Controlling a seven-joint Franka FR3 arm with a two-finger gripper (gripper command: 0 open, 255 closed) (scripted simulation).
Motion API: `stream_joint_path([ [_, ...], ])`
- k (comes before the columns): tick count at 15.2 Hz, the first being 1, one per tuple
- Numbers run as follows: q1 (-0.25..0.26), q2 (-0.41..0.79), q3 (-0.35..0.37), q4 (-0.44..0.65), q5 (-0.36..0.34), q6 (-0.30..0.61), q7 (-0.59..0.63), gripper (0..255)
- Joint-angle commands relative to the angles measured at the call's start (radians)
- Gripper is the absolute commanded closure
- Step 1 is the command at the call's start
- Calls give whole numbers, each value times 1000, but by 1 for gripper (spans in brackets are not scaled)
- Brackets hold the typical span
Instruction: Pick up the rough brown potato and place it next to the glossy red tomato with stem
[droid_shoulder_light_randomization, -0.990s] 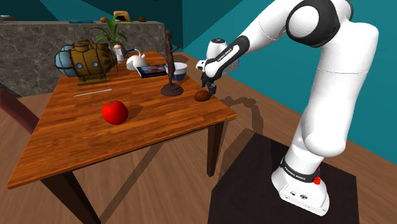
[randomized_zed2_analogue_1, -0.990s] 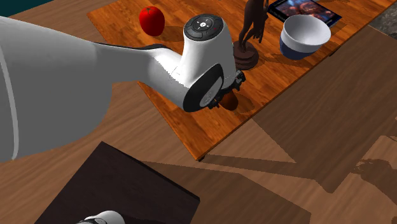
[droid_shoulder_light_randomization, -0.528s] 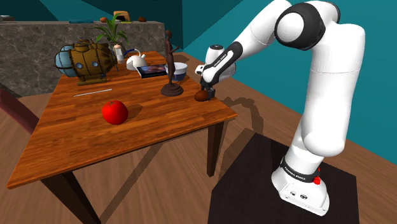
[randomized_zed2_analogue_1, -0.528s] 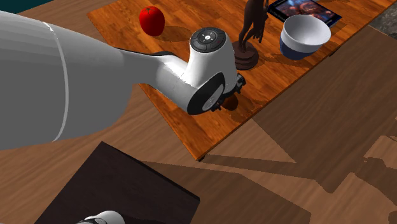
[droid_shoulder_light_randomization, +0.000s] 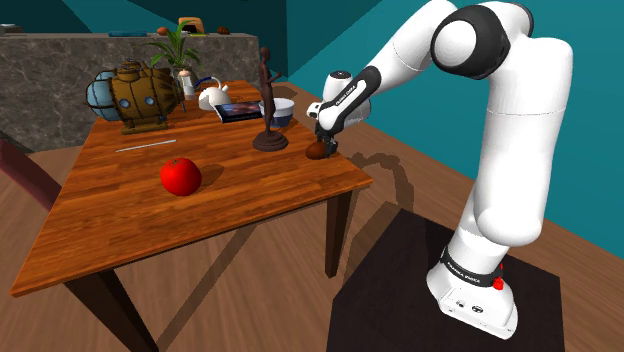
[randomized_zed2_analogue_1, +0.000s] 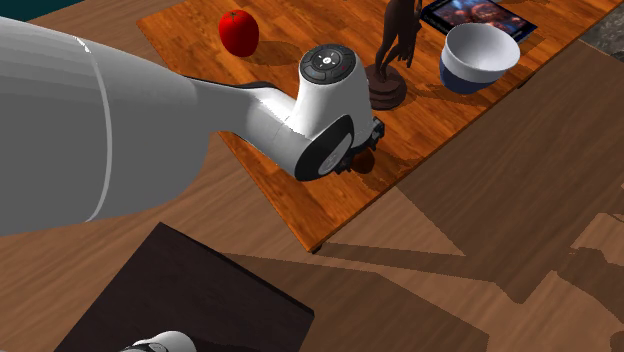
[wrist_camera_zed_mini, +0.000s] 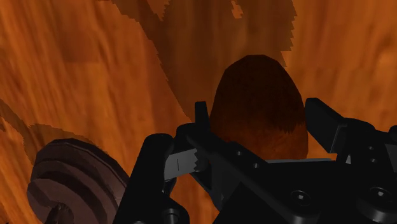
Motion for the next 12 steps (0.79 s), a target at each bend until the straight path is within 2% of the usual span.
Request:
stream_joint_path([
  [1, 0, 1, 0, 0, 0, 0, 0, 255],
  [8, 0, 1, 0, 0, 0, 0, 0, 255],
  [12, 8, -38, -8, 12, -19, -49, 9, 255],
])
